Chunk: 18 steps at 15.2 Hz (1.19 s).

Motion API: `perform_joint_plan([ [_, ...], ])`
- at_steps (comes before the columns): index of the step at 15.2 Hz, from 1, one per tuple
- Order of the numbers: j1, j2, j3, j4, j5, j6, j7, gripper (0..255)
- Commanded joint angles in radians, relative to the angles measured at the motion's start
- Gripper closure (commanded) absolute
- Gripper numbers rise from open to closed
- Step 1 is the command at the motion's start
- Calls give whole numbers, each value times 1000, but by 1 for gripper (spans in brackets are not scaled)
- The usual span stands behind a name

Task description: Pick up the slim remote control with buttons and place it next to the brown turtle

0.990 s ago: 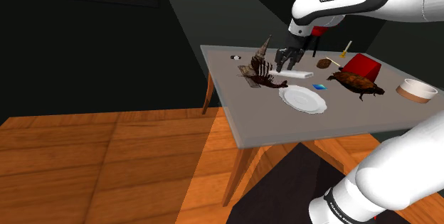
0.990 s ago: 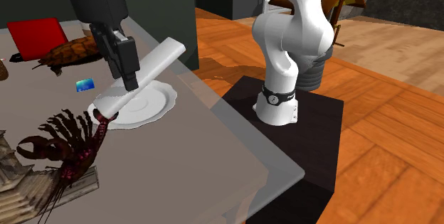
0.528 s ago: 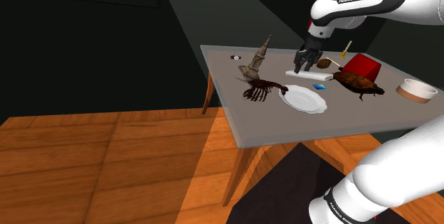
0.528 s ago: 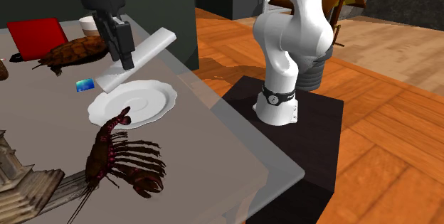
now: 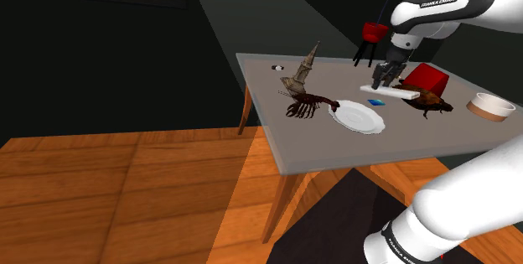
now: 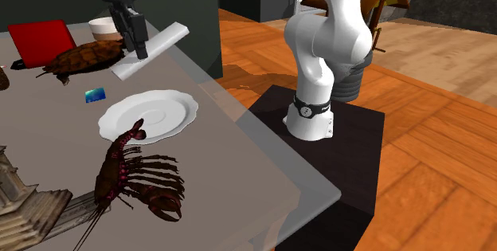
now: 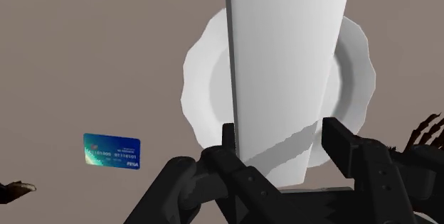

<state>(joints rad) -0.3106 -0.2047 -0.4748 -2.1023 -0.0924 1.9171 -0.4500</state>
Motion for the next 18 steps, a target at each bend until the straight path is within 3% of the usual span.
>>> perform_joint_plan([
  [1, -18, 11, -31, 17, 0, -4, -52, 255],
  [12, -126, 183, -212, 189, 84, -23, -377, 255],
  [18, -133, 205, -217, 141, 99, 41, -394, 255],
])
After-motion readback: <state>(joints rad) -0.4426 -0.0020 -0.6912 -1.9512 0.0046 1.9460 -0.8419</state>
